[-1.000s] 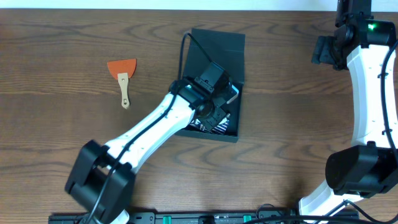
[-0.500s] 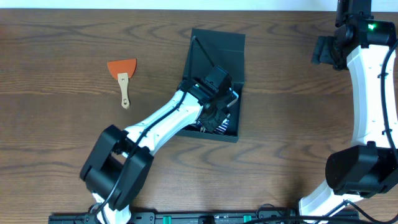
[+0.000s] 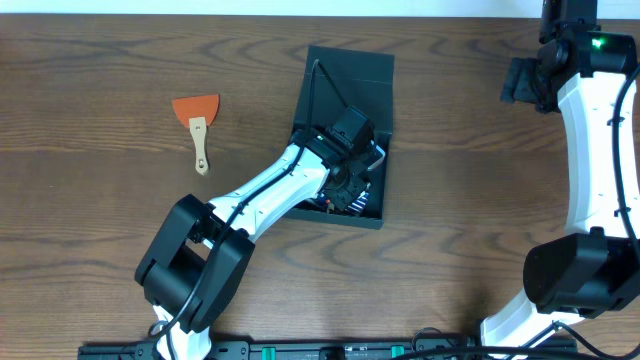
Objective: Pack container
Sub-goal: 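Carry the pliers with the left gripper and lower them into the box, then open the left gripper and withdraw it toward the scraper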
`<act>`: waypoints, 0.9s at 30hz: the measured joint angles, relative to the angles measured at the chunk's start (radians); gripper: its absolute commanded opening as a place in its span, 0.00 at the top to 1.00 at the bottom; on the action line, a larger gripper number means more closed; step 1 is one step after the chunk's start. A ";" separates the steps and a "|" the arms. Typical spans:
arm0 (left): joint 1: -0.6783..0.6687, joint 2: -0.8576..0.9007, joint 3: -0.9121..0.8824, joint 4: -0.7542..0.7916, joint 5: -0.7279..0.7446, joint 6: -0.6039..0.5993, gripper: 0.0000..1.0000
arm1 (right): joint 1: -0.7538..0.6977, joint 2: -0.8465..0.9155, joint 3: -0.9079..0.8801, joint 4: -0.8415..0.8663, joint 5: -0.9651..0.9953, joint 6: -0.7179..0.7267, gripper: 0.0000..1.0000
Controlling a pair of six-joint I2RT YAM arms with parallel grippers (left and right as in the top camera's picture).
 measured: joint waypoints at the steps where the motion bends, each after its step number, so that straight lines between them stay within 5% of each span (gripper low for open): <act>1: 0.000 0.000 0.000 0.000 0.000 0.000 0.62 | 0.000 0.000 0.000 0.000 0.000 0.000 0.01; 7: 0.000 0.000 0.000 -0.006 0.007 0.001 0.31 | 0.000 0.000 0.000 0.000 0.000 0.000 0.01; 11: 0.000 0.000 0.000 -0.013 0.007 -0.001 0.22 | 0.000 0.000 0.000 0.000 0.000 0.000 0.01; 27: 0.011 -0.003 0.028 -0.026 0.007 -0.003 0.19 | 0.000 0.000 0.000 0.000 0.000 0.000 0.01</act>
